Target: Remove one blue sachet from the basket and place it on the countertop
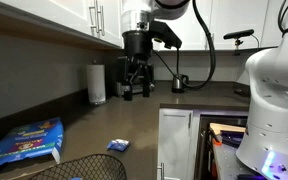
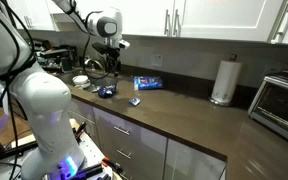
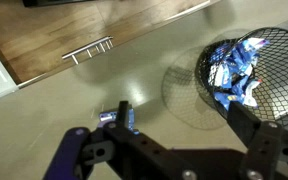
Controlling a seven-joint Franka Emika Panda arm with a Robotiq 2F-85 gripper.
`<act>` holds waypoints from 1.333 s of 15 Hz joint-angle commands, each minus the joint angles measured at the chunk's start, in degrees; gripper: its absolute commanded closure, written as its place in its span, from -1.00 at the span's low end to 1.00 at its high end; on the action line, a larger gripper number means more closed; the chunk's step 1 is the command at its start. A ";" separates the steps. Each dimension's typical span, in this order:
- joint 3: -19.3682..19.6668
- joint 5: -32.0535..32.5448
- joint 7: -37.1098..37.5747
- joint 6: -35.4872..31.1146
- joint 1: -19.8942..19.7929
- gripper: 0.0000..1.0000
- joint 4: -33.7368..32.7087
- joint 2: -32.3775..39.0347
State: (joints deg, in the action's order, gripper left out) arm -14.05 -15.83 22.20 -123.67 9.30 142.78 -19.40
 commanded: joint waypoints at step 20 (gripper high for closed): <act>-4.26 12.50 0.33 2.82 6.66 -1.00 -22.13 24.78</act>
State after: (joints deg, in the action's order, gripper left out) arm -17.78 -5.14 22.20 -123.24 13.89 126.08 0.59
